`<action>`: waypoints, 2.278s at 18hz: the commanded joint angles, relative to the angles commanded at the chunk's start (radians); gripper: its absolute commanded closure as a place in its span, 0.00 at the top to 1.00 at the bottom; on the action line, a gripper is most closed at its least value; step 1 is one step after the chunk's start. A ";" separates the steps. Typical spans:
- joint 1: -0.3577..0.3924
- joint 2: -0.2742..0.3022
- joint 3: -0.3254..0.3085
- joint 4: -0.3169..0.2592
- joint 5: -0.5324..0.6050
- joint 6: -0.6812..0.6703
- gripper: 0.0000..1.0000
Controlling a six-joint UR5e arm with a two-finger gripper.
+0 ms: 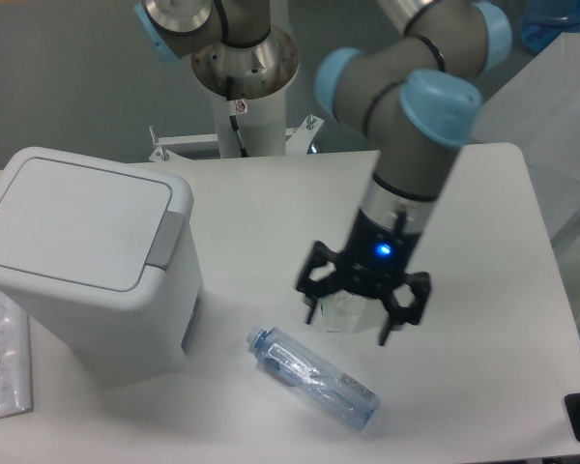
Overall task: Open the trash can
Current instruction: 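Move the gripper up and over toward the trash can lid tab, then push the gripper finger against the lid tab to flip the lid open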
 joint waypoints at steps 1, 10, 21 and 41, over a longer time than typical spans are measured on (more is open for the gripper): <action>0.000 0.032 -0.034 0.031 -0.008 -0.015 1.00; -0.038 0.194 -0.223 0.086 -0.112 -0.042 1.00; -0.095 0.135 -0.235 0.085 -0.103 -0.042 1.00; -0.081 0.132 -0.224 0.085 -0.106 -0.052 1.00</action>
